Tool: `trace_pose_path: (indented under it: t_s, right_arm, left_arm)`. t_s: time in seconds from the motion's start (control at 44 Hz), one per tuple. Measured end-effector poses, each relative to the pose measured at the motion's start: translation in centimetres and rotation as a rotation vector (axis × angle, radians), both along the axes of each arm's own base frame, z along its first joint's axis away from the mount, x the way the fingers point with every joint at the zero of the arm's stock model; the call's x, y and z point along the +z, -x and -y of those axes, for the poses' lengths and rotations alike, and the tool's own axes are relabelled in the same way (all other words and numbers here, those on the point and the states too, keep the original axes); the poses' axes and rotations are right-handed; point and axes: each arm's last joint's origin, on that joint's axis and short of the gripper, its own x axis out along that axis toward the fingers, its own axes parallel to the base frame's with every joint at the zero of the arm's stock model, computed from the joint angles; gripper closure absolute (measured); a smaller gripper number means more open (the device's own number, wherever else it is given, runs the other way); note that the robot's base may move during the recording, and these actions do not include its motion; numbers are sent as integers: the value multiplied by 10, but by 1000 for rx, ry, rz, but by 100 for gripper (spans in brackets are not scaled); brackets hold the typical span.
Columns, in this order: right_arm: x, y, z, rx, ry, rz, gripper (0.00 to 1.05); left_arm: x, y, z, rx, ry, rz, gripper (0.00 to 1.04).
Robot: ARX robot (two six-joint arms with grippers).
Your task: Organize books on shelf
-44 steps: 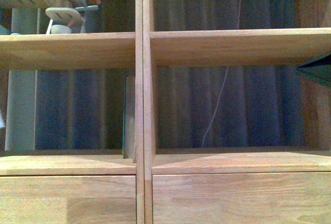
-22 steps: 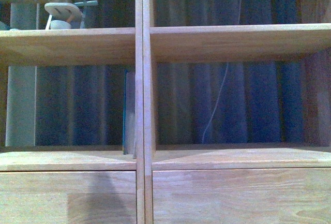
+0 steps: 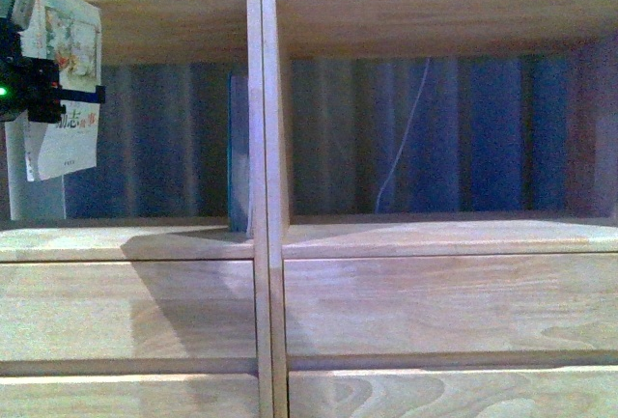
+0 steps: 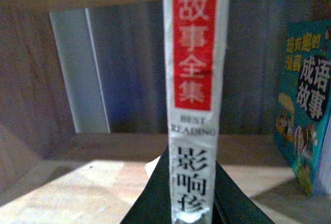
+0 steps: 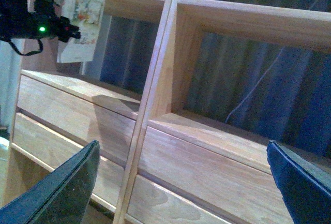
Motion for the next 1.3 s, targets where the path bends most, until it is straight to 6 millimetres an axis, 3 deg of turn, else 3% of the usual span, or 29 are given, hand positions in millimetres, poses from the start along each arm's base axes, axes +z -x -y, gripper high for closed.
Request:
trace_pose_path:
  t_s: [0.273,0.614,0.864,0.977,1.295]
  right_arm:
    - [0,0,0,1,-1,1,7]
    - [0,0,0,1,-1,1,7]
    - [0,0,0,1,-1,1,7]
    - [0,0,0,1,0,1,7]
    - [0,0,0,1,-1,1,7]
  left_arm:
    - [-30,-67,2,12,-34,-76,98]
    - [-23,-115,7,7,-42,-40,98]
    - [-35,-141,27,-20,-41,-63,98]
    - [-51,-150,41,-45,-47,-98,98]
    - [-71,-157,60,-94,-75,-111,98]
